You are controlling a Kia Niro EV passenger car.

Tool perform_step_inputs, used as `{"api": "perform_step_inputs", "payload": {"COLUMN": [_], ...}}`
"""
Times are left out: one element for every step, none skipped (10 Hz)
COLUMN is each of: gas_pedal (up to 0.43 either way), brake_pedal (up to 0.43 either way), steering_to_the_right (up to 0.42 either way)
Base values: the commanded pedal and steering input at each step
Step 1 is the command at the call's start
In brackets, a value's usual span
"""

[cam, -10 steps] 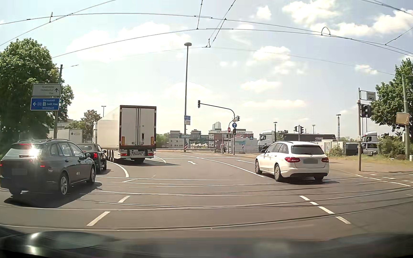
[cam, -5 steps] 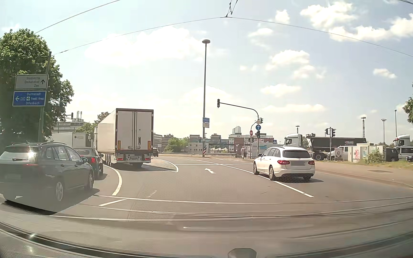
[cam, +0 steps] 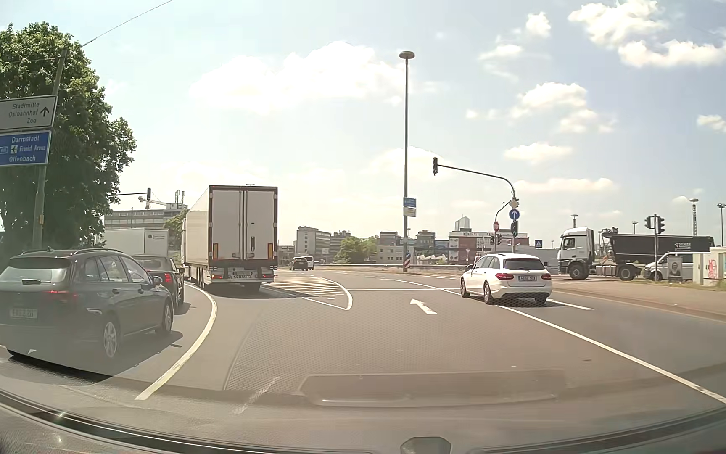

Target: Follow the waypoints while adhering to traffic rules and regulations

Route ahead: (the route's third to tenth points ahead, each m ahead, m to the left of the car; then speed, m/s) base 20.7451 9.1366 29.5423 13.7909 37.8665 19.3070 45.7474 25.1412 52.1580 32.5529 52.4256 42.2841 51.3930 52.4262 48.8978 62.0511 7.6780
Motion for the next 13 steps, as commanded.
{"api": "perform_step_inputs", "payload": {"gas_pedal": [0.059,0.059,0.059,0.059,0.059,0.059,0.059,0.059,0.059,0.059,0.059,0.059,0.059], "brake_pedal": [0.03,0.03,0.03,0.03,0.03,0.03,0.03,0.03,0.03,0.03,0.03,0.03,0.03], "steering_to_the_right": [-0.116,-0.111,-0.109,-0.108,-0.108,-0.108,-0.106,-0.103,-0.101,-0.101,-0.097,-0.096,-0.1]}}
